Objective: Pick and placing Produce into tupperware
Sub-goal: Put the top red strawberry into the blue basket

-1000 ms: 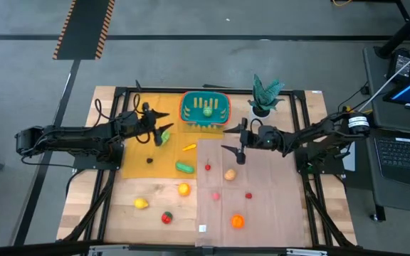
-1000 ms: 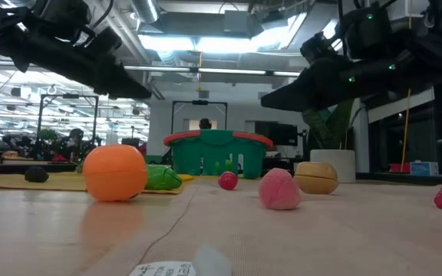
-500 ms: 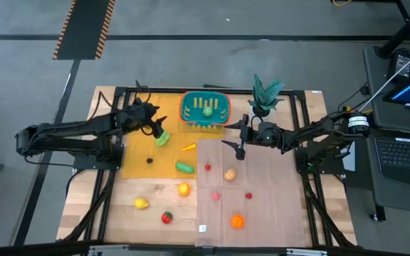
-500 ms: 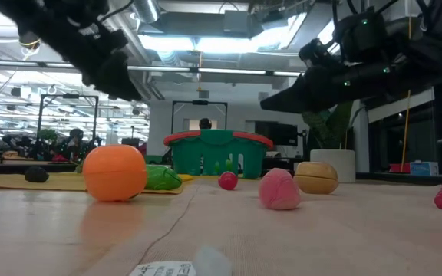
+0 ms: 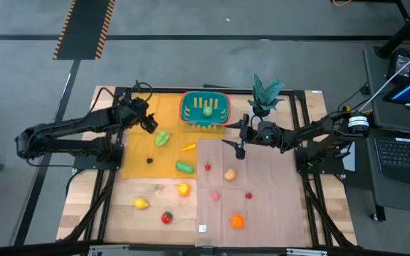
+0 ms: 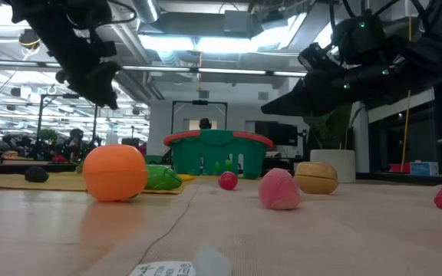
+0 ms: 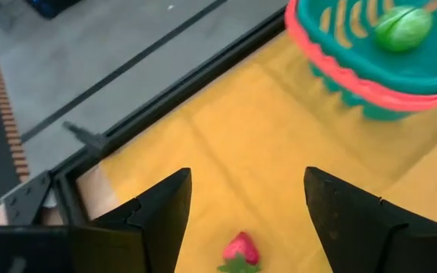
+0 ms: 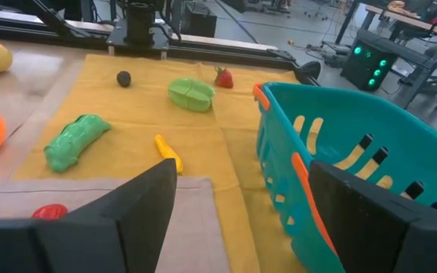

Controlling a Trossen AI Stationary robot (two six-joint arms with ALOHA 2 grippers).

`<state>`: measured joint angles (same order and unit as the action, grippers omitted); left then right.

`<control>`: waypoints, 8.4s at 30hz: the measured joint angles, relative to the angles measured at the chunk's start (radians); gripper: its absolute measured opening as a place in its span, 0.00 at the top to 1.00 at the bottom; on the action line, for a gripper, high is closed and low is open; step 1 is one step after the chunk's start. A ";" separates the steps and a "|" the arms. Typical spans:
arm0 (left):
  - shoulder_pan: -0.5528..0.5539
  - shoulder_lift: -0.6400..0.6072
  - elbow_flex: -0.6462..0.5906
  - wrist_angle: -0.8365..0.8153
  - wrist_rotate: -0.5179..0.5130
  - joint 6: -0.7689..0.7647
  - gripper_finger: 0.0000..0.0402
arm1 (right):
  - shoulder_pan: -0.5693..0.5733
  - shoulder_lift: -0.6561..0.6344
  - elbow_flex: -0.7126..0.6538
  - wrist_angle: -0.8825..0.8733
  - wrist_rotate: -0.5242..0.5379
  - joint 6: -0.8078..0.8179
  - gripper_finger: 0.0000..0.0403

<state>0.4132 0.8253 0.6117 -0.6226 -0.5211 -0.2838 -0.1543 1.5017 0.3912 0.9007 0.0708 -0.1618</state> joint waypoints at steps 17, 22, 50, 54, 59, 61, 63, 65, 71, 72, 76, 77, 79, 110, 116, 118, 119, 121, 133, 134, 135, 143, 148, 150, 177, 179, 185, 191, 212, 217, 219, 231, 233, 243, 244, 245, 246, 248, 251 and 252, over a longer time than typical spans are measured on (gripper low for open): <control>-0.003 0.000 -0.034 -0.080 0.045 -0.120 0.38 | 0.000 0.000 0.000 -0.001 0.000 0.004 0.26; -0.003 0.000 -0.119 -0.009 0.045 -0.177 0.38 | 0.000 0.000 0.000 -0.001 0.000 0.004 0.26; 0.145 0.272 -0.205 0.202 0.168 -0.177 0.41 | 0.000 0.000 0.000 0.023 0.000 0.004 0.26; 0.154 0.305 -0.205 0.220 0.174 -0.176 0.41 | 0.000 0.000 0.000 0.023 0.000 0.004 0.26; 0.154 0.335 -0.205 0.224 0.184 -0.176 0.41 | 0.000 0.000 0.000 0.023 0.000 0.004 0.26; 0.154 0.348 -0.205 0.223 0.193 -0.176 0.41 | 0.000 0.000 0.000 0.023 0.000 0.004 0.26; 0.154 0.364 -0.205 0.225 0.195 -0.176 0.41 | 0.000 0.000 0.000 0.023 0.000 0.004 0.26; 0.154 0.374 -0.205 0.227 0.195 -0.176 0.41 | 0.000 0.000 0.000 0.023 0.001 0.004 0.26; 0.154 0.379 -0.205 0.253 0.195 -0.175 0.41 | 0.000 0.000 0.000 0.023 0.000 0.004 0.26; 0.154 0.379 -0.205 0.259 0.195 -0.171 0.41 | 0.000 0.000 0.000 0.023 0.000 0.004 0.26; 0.154 0.379 -0.205 0.275 0.194 -0.143 0.41 | 0.000 0.000 0.000 0.023 0.000 0.004 0.26; 0.154 0.379 -0.205 0.274 0.194 -0.142 0.41 | 0.000 0.000 0.000 0.023 0.000 0.004 0.26; 0.154 0.379 -0.205 0.271 0.194 -0.141 0.41 | 0.000 0.000 0.000 0.023 0.000 0.004 0.26; 0.154 0.377 -0.202 0.220 0.188 -0.127 0.68 | 0.000 0.000 0.000 0.023 0.000 0.004 0.26; 0.154 0.375 -0.200 0.214 0.190 -0.126 0.66 | 0.000 0.000 0.000 0.023 0.000 0.004 0.26; 0.154 0.370 -0.192 0.200 0.197 -0.125 0.67 | 0.000 0.000 0.000 0.023 0.000 0.004 0.26; 0.154 0.367 -0.184 0.201 0.199 -0.123 0.68 | 0.000 0.000 0.000 0.023 0.000 0.004 0.26; 0.154 0.354 -0.163 0.209 0.199 -0.100 0.68 | 0.000 0.000 0.000 0.023 0.000 0.004 0.26; 0.154 0.283 -0.087 0.157 0.214 -0.024 0.68 | 0.000 0.000 0.000 0.020 0.000 0.004 0.26; 0.154 0.271 -0.087 0.154 0.228 -0.006 0.68 | 0.000 0.000 0.000 0.019 0.000 0.004 0.26; 0.154 0.255 -0.087 0.154 0.235 0.005 0.68 | 0.000 0.000 0.000 0.018 0.000 0.004 0.26; 0.154 0.070 -0.086 0.141 0.314 0.078 0.68 | 0.000 0.000 0.000 0.013 0.000 0.003 0.26; 0.153 -0.049 -0.085 0.147 0.416 0.153 0.68 | 0.000 0.000 0.000 0.013 0.000 0.002 0.26; 0.152 -0.083 -0.090 0.169 0.463 0.168 0.68 | 0.000 0.000 0.000 0.013 -0.001 0.002 0.26; 0.089 -0.125 -0.470 1.090 0.974 0.315 0.68 | 0.000 0.000 0.000 0.015 -0.043 0.002 0.26; 0.084 -0.125 -0.470 1.105 0.945 0.316 0.68 | 0.000 0.000 0.000 0.016 -0.042 0.002 0.26; 0.058 -0.096 -0.470 1.180 0.900 0.350 0.68 | 0.000 0.000 0.000 0.017 -0.040 0.003 0.26; 0.048 0.049 -0.470 1.369 0.899 0.368 0.68 | 0.000 0.000 0.000 0.035 -0.039 0.003 0.26; 0.140 0.569 -0.214 1.573 1.012 0.398 0.67 | 0.003 0.000 0.000 0.059 -0.039 0.076 0.26; 0.166 0.647 -0.132 1.550 1.067 0.392 0.67 | 0.003 0.000 0.000 0.060 -0.039 0.077 0.26; 0.170 0.673 -0.093 1.506 1.071 0.393 0.67 | 0.003 0.000 0.000 0.060 -0.039 0.077 0.29; 0.182 0.755 0.092 1.245 1.069 0.486 0.67 | 0.003 0.000 0.000 0.045 -0.039 0.074 0.67; 0.186 0.754 0.103 1.236 1.071 0.488 0.67 | 0.003 0.000 0.000 0.043 -0.039 0.074 0.72; 0.200 0.754 0.109 1.224 1.062 0.478 0.67 | 0.003 0.000 0.000 0.036 -0.039 0.078 0.91; 0.202 0.754 0.109 1.223 1.059 0.478 0.67 | 0.003 0.000 0.000 0.036 -0.039 0.079 0.92; 0.202 0.754 0.109 1.222 1.056 0.478 0.67 | 0.003 0.000 0.000 0.036 -0.039 0.080 0.92; 0.203 0.754 0.109 1.221 1.051 0.476 0.67 | 0.003 0.000 0.000 0.036 -0.039 0.080 0.93; 0.203 0.754 0.109 1.220 1.031 0.472 0.67 | 0.003 0.000 0.000 0.036 -0.039 0.080 0.93; 0.203 0.754 0.133 1.167 1.011 0.472 0.67 | 0.003 0.000 0.000 0.036 -0.039 0.081 0.93; 0.203 0.754 0.153 1.125 1.004 0.474 0.67 | 0.003 0.000 0.000 0.036 -0.039 0.081 0.93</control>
<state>0.6159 1.5791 0.7644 0.5022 0.4832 0.1906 -0.1509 1.5017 0.3908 0.9367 0.0319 -0.0807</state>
